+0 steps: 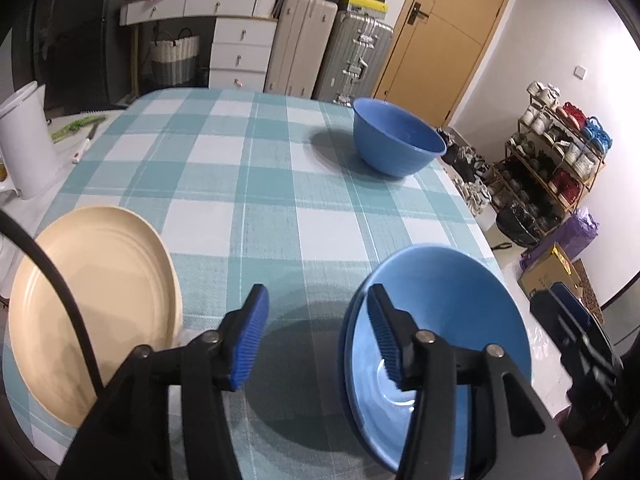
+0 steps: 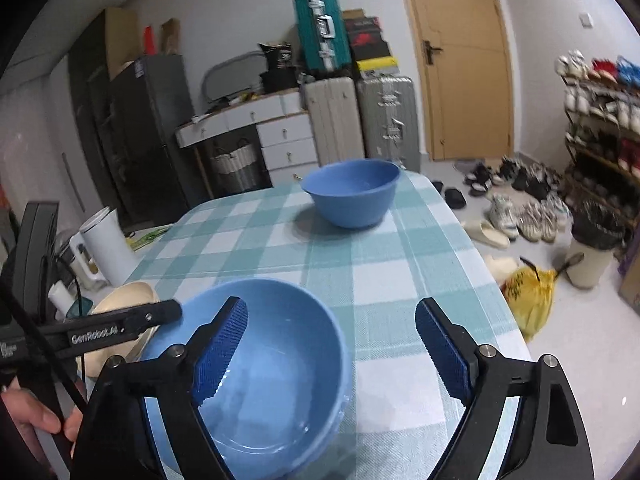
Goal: Organize plates and bowls
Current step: 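Open both tools and release the stacked bowl, then move the right tool to the remaining blue bowl and close on its rim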
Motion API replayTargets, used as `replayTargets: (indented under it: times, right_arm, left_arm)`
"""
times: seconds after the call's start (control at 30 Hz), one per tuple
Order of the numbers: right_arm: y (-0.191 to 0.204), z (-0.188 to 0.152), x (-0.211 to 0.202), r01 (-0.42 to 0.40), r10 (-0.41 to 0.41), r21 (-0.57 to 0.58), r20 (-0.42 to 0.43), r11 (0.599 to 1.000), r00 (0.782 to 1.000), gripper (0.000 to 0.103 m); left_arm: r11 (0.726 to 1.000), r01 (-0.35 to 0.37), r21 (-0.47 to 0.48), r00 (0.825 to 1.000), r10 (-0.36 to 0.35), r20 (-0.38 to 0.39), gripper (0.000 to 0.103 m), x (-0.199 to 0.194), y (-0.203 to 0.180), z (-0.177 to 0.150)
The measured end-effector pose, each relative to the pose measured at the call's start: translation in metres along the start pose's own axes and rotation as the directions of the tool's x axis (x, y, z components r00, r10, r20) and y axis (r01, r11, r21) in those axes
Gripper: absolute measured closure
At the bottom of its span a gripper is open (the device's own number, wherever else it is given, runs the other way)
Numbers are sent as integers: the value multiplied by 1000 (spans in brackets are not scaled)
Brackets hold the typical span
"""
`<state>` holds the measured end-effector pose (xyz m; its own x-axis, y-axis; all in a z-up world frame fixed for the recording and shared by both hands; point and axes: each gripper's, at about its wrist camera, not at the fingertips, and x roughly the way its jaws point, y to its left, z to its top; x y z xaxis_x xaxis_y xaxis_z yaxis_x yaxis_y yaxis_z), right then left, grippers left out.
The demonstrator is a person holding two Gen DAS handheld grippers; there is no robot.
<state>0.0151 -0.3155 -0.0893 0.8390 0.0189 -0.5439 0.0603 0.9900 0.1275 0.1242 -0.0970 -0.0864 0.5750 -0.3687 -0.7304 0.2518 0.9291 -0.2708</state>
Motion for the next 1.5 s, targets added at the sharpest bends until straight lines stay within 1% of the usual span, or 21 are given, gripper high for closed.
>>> replayTargets:
  times: [0.03, 0.07, 0.1, 0.13, 0.17, 0.23, 0.3, 0.5, 0.67, 0.93, 1.17, 1.3, 1.33, 1.4, 1.5]
  right_arm:
    - [4, 0, 0, -8, 8, -15, 4, 1000, 1000, 14]
    - [8, -1, 1, -10, 10, -30, 5, 999, 1000, 10]
    - [12, -2, 1, -9, 9, -42, 7, 999, 1000, 7]
    - [16, -3, 2, -10, 11, -60, 10, 998, 1000, 7]
    - [19, -4, 4, -12, 12, -74, 8, 997, 1000, 7]
    - [25, -4, 7, -3, 4, -101, 3, 995, 1000, 7]
    - [30, -5, 9, -1, 1, -116, 3, 993, 1000, 7]
    - [31, -4, 10, -2, 3, -109, 7, 994, 1000, 7]
    - [24, -3, 12, 0, -1, -71, -1, 997, 1000, 6]
    - [14, -3, 14, 6, -6, -12, -6, 1000, 1000, 6]
    - [9, 1, 14, -26, 26, 49, -7, 998, 1000, 6]
    - [-1, 20, 12, -42, 45, 127, -18, 991, 999, 6]
    - [-5, 28, 12, -63, 67, 155, -17, 986, 998, 6]
    - [-13, 45, 12, -99, 104, 199, -11, 975, 995, 6]
    - [-30, 84, 31, -110, 125, 257, -44, 960, 991, 6]
  left_arm:
    - [1000, -9, 5, 1000, 9, 22, 34, -3, 0, 0]
    - [1000, -15, 4, 999, 15, 46, 28, -7, 0, 0]
    - [1000, -19, 3, 997, 19, 77, 18, -11, 1, 1]
    - [1000, -23, 3, 994, 23, 109, 14, -16, 1, 1]
    - [1000, -31, 8, 990, 29, 138, 13, -20, 1, 2]
    - [999, -39, 20, 986, 36, 164, 11, -24, 1, 5]
    - [999, -48, 25, 985, 43, 166, 10, -24, 3, 7]
    - [999, -43, 27, 993, 40, 107, 10, -13, 4, 6]
    - [995, -77, 61, 990, 69, 123, 10, -14, -2, 3]
    - [995, -70, 64, 990, 62, 126, 10, -11, -4, 2]
    - [994, -80, 78, 991, 70, 117, 10, -5, -11, 2]
    - [997, -61, 48, 992, 56, 111, 10, -3, -8, 7]
    - [998, -57, 42, 992, 52, 111, 10, -3, -7, 8]
    - [998, -54, 26, 992, 51, 114, 10, -2, -5, 12]
    - [999, -41, -14, 992, 42, 121, 10, 0, -1, 23]
